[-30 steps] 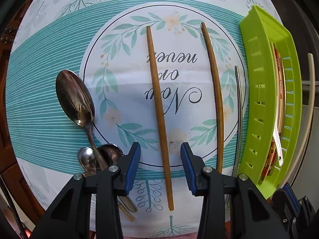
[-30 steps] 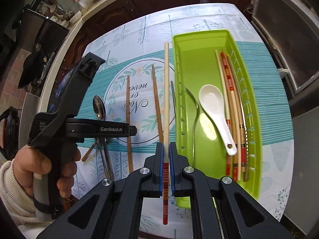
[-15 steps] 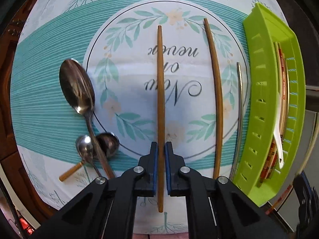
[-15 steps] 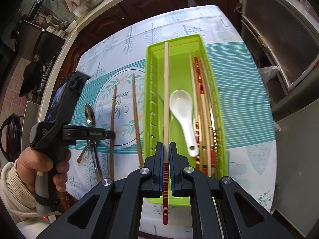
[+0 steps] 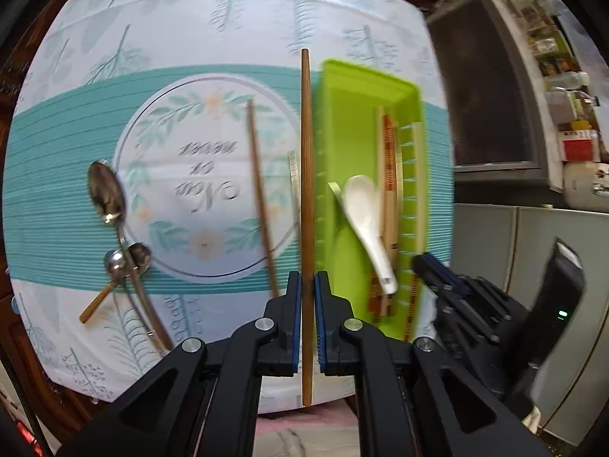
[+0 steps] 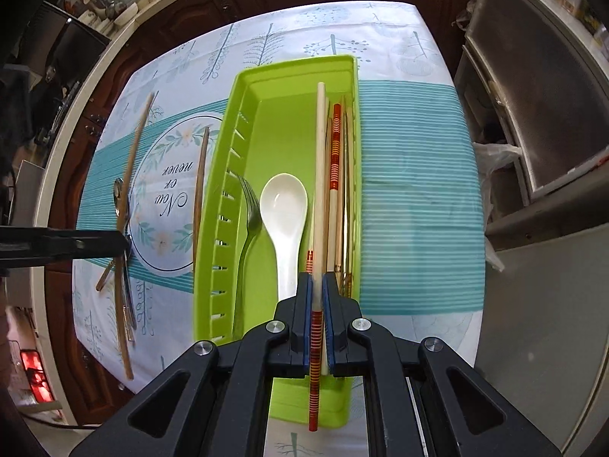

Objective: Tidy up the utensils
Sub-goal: 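Carry both chopsticks into the green tray and open both grippers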

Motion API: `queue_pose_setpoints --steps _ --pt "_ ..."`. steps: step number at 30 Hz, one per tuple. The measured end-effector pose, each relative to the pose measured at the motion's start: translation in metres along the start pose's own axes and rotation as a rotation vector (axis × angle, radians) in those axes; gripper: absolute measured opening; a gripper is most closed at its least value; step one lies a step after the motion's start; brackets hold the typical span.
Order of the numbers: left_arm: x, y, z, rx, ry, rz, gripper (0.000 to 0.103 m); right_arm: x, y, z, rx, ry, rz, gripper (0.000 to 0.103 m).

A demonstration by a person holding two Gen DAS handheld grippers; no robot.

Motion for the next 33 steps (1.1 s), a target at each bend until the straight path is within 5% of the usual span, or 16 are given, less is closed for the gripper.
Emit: queue_pose_setpoints --steps 7,20,22,26,33 --pt "0.0 -0.056 -0.013 -0.034 0.002 0.058 0.004 0.018 -0.006 -0.004 -0.038 -0.056 -0.032 0.017" --pt "-0.074 -0.106 -0.033 -0.002 0.125 0.065 0.005 0.048 -0.021 0.032 -0.096 -0.08 -0.067 0.017" --pt "-0.084 -0.105 -0.032 -0.004 0.136 0.048 0.011 0.051 -0.023 0.037 -0.102 -0.084 -0.067 0.017" --pt "-0.085 -0.105 -0.028 -0.026 0.116 0.015 0.039 0.055 -0.026 0.041 -0.104 -0.089 -0.069 0.017" --pt "-0.063 -0.087 -0.02 -0.079 0.058 -0.042 0.04 0.054 -0.018 0.038 -0.096 -0.085 -0.081 0.017"
Point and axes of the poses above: each gripper's, at about its wrist camera, not at the fingertips, and x roughly against the way its jaws point, y to its left, z to its underside, the point moved 9 cm from there along -x, roughly the way its jaws point, and after that the axes turned 14 degrees about -z, right-handed, at the moved point
